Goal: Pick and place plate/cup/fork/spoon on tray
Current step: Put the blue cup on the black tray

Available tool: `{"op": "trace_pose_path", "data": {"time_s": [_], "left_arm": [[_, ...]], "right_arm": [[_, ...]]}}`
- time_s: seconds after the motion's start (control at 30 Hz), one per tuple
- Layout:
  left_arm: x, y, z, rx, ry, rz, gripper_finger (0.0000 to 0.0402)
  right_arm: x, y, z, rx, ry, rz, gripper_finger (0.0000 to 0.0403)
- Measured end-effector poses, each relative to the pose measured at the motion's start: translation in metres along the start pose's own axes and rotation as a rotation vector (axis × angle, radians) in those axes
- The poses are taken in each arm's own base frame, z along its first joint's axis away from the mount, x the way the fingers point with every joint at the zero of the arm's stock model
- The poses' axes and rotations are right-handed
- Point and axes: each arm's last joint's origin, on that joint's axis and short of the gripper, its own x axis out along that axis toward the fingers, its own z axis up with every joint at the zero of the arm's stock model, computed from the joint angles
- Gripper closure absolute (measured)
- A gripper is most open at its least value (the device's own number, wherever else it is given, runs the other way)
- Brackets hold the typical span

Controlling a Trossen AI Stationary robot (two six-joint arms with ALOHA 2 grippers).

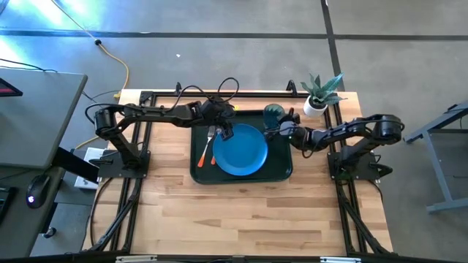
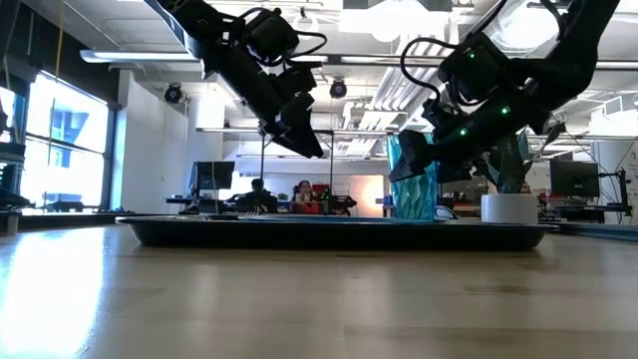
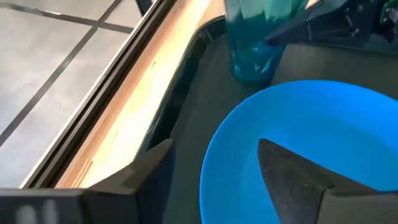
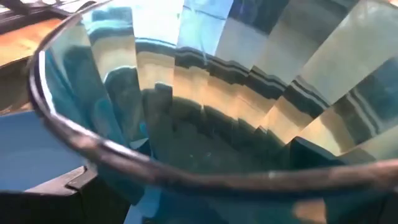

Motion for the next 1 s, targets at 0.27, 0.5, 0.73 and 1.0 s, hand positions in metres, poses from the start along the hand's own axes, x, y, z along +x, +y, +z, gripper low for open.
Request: {"op": "trace_pose_path", "data": {"time_s": [0.27,0.5,0.73,1.0], "left_arm": [[0.0,0.0,0.0,0.009,-0.004,-0.016,0.0122],[0.0,0.0,0.0,0.019,0.004,-0.016,0.0111],[0.0,-0.001,-0.003,0.022,0.031,-0.014,0.0111],[0.0,0.002,-0.006,0.021,0.059,0.012,0.0112]], "right_arm": [[-0.003,0.004,-0.001,-0.048,0.002,0.02,0.0003],[-0.002,0.005,-0.002,-0.024,0.023,0.064,0.0002],[-0.008,-0.002,-0.003,-0.078,0.077,0.011,0.0003],[-0.027,-0.006,0.016,-0.067,0.08,0.125,0.0003]]}}
